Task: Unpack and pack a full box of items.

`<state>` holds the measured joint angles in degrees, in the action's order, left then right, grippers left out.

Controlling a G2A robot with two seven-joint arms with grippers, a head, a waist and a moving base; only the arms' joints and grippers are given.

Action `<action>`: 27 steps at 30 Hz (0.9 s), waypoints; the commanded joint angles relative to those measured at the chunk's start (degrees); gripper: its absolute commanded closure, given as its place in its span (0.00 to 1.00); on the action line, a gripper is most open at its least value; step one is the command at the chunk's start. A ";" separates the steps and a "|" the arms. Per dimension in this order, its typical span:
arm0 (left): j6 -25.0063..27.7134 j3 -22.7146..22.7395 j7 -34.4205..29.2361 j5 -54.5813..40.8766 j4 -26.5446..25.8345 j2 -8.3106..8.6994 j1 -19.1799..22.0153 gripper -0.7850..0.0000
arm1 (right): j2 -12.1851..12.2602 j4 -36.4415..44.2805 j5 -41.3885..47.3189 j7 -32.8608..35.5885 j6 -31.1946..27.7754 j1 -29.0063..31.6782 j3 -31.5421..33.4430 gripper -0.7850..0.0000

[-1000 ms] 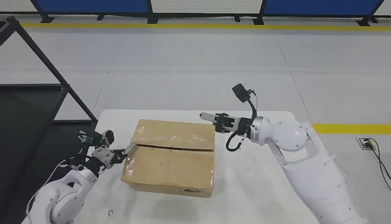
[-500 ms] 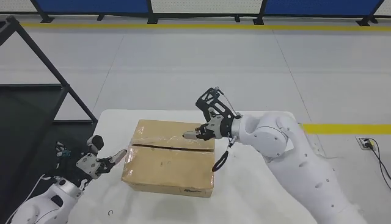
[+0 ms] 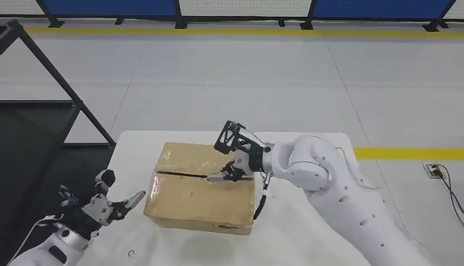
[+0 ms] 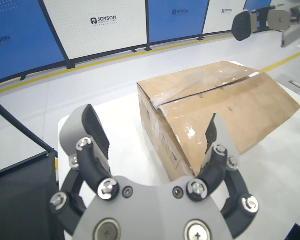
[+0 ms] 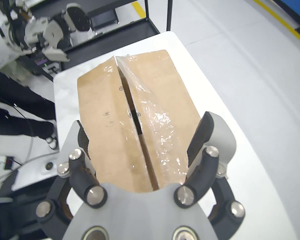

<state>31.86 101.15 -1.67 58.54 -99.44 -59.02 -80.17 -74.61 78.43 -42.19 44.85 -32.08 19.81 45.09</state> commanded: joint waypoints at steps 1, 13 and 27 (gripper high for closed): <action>-3.20 -1.12 -2.34 -2.12 0.82 -0.15 2.76 0.00 | -1.15 -1.56 -5.72 -1.68 1.24 -2.62 -3.51 0.00; -12.54 -3.82 -8.33 -5.78 2.81 -0.63 8.03 0.00 | -2.31 -2.29 -9.35 -3.02 1.33 -4.37 -6.59 0.00; -19.05 -12.04 -11.62 -0.42 6.25 -1.46 12.62 0.00 | -6.91 -7.48 -32.74 -15.54 7.01 -7.29 -16.25 0.00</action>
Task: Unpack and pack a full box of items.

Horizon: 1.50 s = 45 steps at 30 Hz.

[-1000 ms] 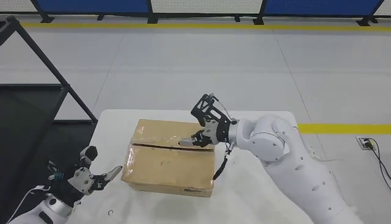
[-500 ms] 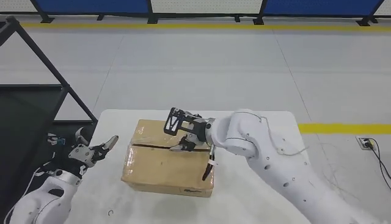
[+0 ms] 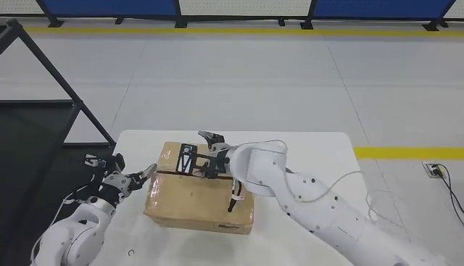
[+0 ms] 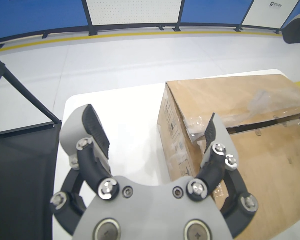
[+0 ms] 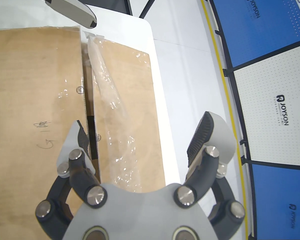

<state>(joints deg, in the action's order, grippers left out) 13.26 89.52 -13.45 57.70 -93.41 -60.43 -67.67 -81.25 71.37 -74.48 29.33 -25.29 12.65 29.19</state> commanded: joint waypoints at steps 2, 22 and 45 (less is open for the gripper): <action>-0.85 -0.96 0.47 0.32 0.67 -0.18 0.31 0.00 | -1.11 -1.51 -1.09 0.09 1.29 -0.37 -1.08 0.00; -0.90 -1.57 0.30 -0.42 0.86 -0.55 -0.01 0.00 | -6.49 -8.15 -6.27 5.53 0.57 -2.52 -3.24 0.50; -0.57 -1.42 0.49 -0.33 0.83 -0.77 -0.08 0.00 | -8.61 -14.98 -8.00 -1.12 -9.18 -3.22 -0.65 0.55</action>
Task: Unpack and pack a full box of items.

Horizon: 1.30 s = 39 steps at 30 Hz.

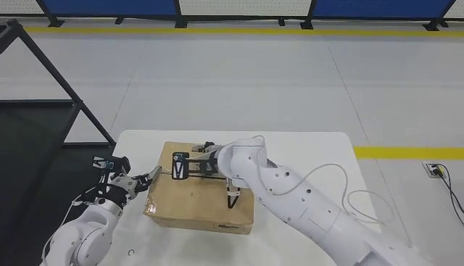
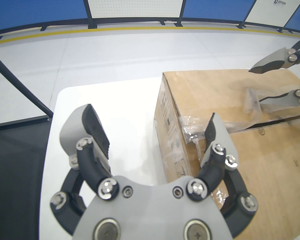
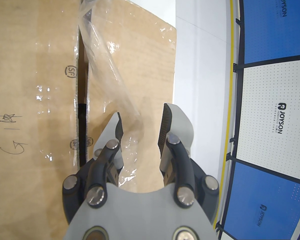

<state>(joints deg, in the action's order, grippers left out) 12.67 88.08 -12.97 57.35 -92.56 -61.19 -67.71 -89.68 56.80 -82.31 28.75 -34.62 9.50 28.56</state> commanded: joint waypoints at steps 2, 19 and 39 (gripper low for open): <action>0.04 0.07 0.01 0.03 -0.06 -0.02 -0.09 0.00 | -0.53 -1.11 -0.64 -1.38 0.26 -0.21 -0.07 0.56; 0.27 0.33 -0.12 0.29 -0.34 -0.14 -0.23 0.00 | -2.74 -6.90 -2.26 -9.39 -2.31 -0.89 0.53 1.00; 0.22 -0.33 -0.38 0.87 -0.35 -0.37 0.03 0.00 | -0.50 5.66 -10.72 -7.39 0.16 4.81 5.36 1.00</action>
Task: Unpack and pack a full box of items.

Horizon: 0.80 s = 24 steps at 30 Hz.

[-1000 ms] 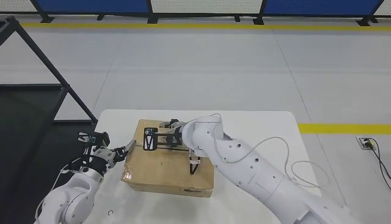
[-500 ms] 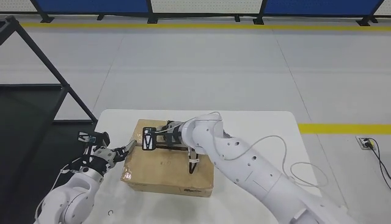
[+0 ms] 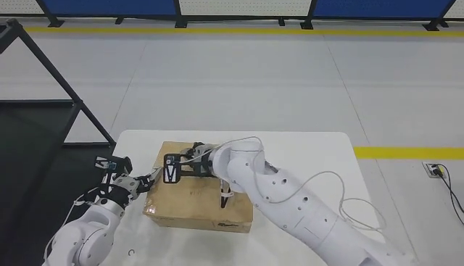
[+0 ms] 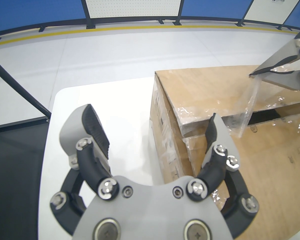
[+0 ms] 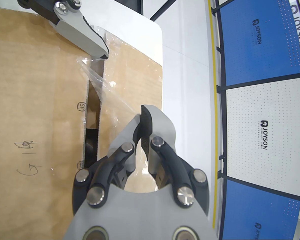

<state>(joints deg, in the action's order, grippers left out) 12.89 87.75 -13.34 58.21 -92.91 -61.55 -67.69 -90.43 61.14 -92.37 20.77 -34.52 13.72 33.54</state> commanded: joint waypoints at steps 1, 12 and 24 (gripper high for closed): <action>-0.01 0.00 -0.02 0.02 0.01 -0.02 0.02 0.00 | 0.49 2.52 -1.27 1.08 0.05 1.13 0.76 1.00; -0.02 0.22 0.19 -0.10 0.00 -0.11 -0.04 0.00 | 2.59 14.44 -7.36 6.00 -0.89 7.27 4.34 1.00; 0.24 0.55 0.81 -0.27 -0.10 -0.19 -0.36 0.00 | 2.21 21.79 -10.68 13.56 -2.77 10.29 3.84 1.00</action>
<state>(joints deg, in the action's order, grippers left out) 13.13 88.22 -12.64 57.98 -92.99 -61.74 -68.00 -88.07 82.57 -102.93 33.28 -37.14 23.98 37.56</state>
